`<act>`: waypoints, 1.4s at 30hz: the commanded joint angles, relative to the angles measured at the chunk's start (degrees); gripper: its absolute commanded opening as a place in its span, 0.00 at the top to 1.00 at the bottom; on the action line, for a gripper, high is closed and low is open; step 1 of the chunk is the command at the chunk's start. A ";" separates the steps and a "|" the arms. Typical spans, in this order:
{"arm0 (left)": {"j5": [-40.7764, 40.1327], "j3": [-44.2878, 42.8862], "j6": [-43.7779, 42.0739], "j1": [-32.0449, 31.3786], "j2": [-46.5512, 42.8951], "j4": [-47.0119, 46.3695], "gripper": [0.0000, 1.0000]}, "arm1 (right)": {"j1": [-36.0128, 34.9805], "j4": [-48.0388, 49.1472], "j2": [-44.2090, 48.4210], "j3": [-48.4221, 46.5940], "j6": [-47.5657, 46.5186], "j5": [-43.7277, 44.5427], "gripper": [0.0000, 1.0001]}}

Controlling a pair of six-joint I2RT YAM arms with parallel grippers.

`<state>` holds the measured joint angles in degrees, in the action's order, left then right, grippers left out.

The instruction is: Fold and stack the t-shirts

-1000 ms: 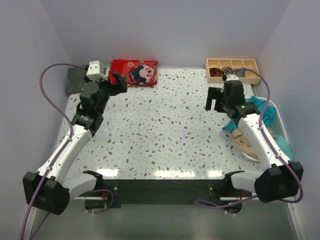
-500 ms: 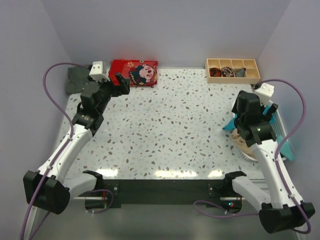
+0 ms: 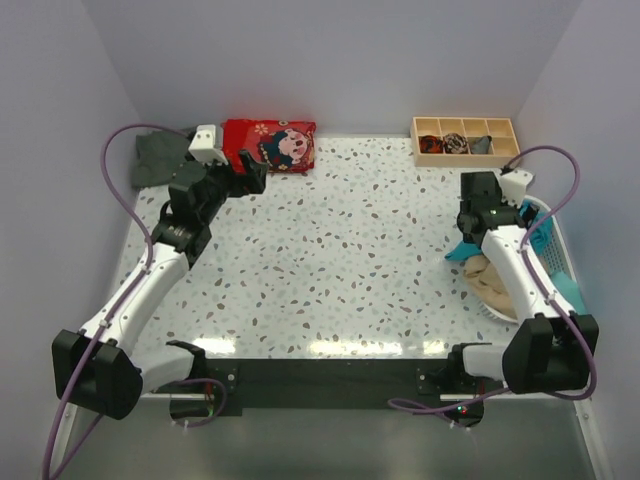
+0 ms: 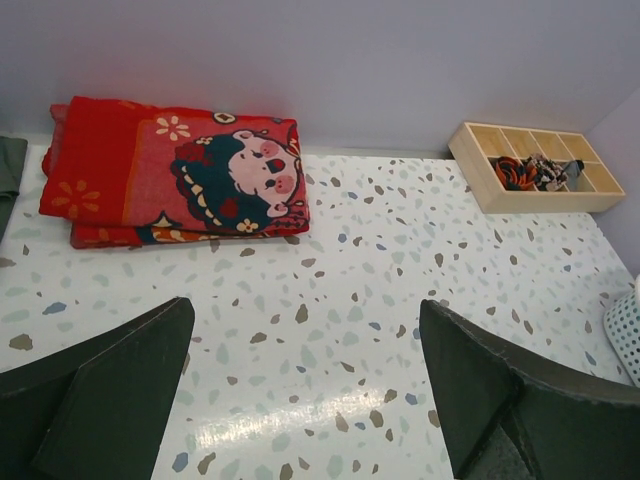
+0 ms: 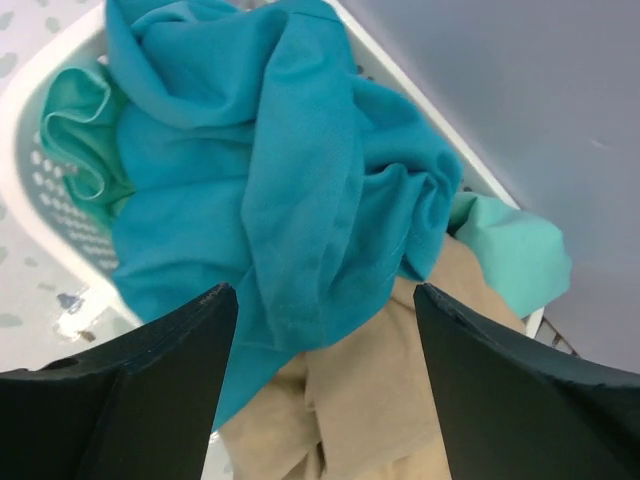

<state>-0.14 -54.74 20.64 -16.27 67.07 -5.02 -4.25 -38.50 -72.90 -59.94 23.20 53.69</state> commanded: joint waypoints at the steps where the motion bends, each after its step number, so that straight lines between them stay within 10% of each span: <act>1: 0.67 0.07 0.71 -0.34 0.34 -0.79 0.00 | 3.89 2.99 -0.48 -2.81 2.64 1.69 0.36; 3: 0.58 -0.10 0.63 -0.34 0.52 -0.52 0.00 | 5.90 4.22 -0.49 -1.76 2.29 0.63 0.78; 7: 0.76 -0.45 0.63 -0.34 1.83 -0.35 0.00 | 7.50 5.63 -1.01 -0.79 0.62 -1.83 1.00; 13: 1.46 -1.07 0.80 -0.34 3.15 -0.34 0.00 | 7.59 14.66 9.95 4.65 -4.82 -15.07 1.00; 18: 2.51 -1.77 1.06 -0.34 3.94 -0.43 0.00 | 7.59 18.30 20.17 -0.31 -10.72 -52.27 1.00; 29: 4.10 -1.60 2.56 -0.34 4.39 -1.40 0.00 | 4.70 22.32 15.26 -19.23 1.22 -101.39 1.00; 42: 1.47 -1.07 2.82 -0.34 2.28 1.23 0.00 | -25.80 15.92 -9.00 -34.70 -3.59 -97.67 1.00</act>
<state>2.81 -54.76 23.14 -16.27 71.68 -4.40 -24.49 -22.48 -78.85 -88.73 21.71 -46.19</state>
